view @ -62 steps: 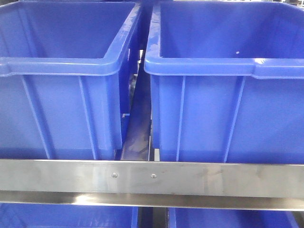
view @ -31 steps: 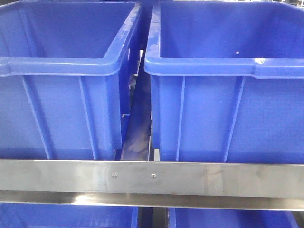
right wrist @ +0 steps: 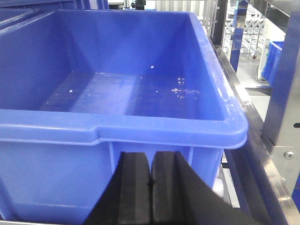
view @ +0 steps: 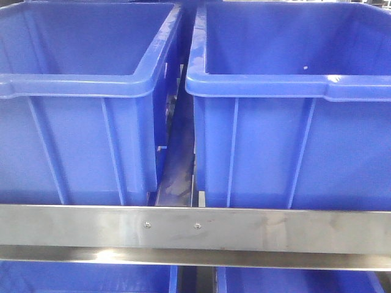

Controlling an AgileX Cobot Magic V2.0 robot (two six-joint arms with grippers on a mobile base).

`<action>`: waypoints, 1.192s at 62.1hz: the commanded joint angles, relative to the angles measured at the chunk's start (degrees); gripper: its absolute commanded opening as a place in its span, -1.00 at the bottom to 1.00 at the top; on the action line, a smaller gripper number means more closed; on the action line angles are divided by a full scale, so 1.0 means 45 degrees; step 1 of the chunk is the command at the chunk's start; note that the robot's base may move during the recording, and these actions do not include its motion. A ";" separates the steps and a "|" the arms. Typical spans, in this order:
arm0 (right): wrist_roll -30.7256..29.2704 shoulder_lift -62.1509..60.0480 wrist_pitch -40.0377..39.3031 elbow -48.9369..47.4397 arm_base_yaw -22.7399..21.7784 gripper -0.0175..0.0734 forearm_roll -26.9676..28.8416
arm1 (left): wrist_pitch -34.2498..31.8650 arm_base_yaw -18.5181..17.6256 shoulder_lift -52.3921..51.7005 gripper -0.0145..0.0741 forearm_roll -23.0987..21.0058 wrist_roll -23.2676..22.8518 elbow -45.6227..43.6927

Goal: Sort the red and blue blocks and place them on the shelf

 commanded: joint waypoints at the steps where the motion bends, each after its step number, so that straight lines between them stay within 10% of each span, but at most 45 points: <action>1: -0.0095 -0.0271 -0.1175 -0.0293 0.0014 -0.49 -0.0122 | -0.1027 -0.0054 -0.0710 -0.39 0.0487 -0.0026 0.0526; 12: -0.0095 -0.0259 -0.1174 -0.0293 0.0014 -0.49 -0.0122 | 0.1912 -0.0276 -0.2295 -0.39 0.0299 -0.0026 0.0562; 74: -0.0095 -0.0259 -0.1174 -0.0293 0.0014 -0.49 -0.0122 | 0.1307 -0.0904 -0.2315 -0.39 0.0247 -0.0209 0.0562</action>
